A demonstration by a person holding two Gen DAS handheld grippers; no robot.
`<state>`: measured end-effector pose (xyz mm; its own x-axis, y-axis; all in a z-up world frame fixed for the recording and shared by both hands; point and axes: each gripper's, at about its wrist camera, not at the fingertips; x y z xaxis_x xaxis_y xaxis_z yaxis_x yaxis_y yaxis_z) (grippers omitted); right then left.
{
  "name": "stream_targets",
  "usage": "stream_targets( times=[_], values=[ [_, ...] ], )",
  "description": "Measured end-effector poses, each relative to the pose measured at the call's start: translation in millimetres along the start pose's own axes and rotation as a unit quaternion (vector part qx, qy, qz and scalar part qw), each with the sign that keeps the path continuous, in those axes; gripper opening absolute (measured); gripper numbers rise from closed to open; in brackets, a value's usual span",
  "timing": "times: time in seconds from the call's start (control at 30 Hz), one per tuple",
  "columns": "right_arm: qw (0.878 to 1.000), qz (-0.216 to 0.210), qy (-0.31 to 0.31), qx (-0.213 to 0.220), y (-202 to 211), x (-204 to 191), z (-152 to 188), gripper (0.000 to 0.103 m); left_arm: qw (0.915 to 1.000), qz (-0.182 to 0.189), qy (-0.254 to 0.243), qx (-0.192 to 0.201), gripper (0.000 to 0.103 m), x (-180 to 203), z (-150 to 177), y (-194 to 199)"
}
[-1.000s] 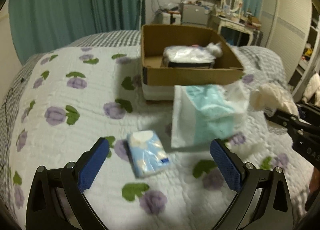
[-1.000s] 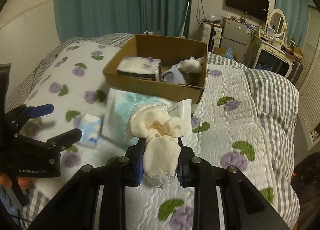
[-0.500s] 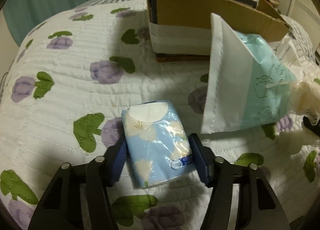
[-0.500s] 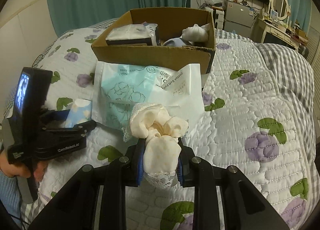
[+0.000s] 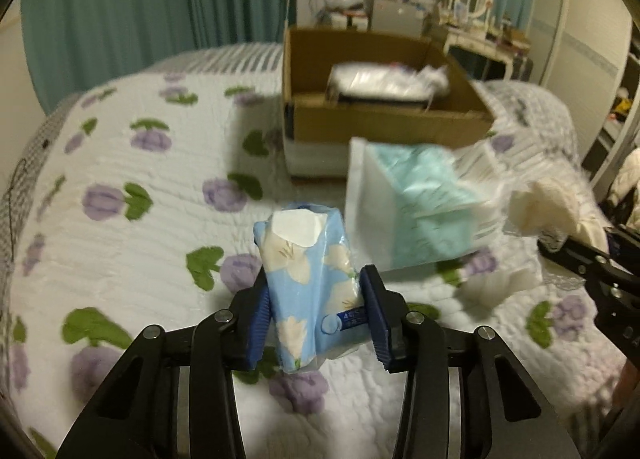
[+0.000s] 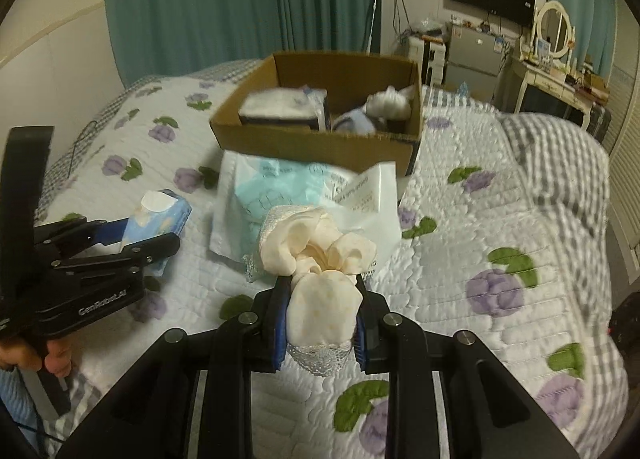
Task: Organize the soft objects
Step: 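Grasp the cream cloth with the right tool while the left grasps the blue tissue pack, then lower the cloth and tissue pack into the box and open both tools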
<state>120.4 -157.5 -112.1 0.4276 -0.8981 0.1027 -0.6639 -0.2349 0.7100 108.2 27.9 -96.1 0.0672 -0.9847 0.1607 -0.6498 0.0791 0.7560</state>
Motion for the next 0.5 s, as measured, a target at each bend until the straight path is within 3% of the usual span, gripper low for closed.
stream_targets(
  times=[0.23,0.5],
  values=[
    [0.999,0.015,0.015,0.048,43,-1,-29,0.025,0.9974,0.025,-0.009,0.068,0.040,13,-32,49],
    [0.993,0.038,0.033,0.107,73,14,-83,0.025,0.9876,0.061,-0.021,0.144,0.040,35,-87,82]
  ],
)
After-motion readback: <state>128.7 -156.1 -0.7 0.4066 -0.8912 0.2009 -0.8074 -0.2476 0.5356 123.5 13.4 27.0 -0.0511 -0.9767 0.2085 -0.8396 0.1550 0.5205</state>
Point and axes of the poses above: each gripper's, at about its wrist camera, not at the fingertips, and y roughly against the way its jaws point, x to its right, z to its underside, and after that the axes turned 11 degrees about y, right-handed
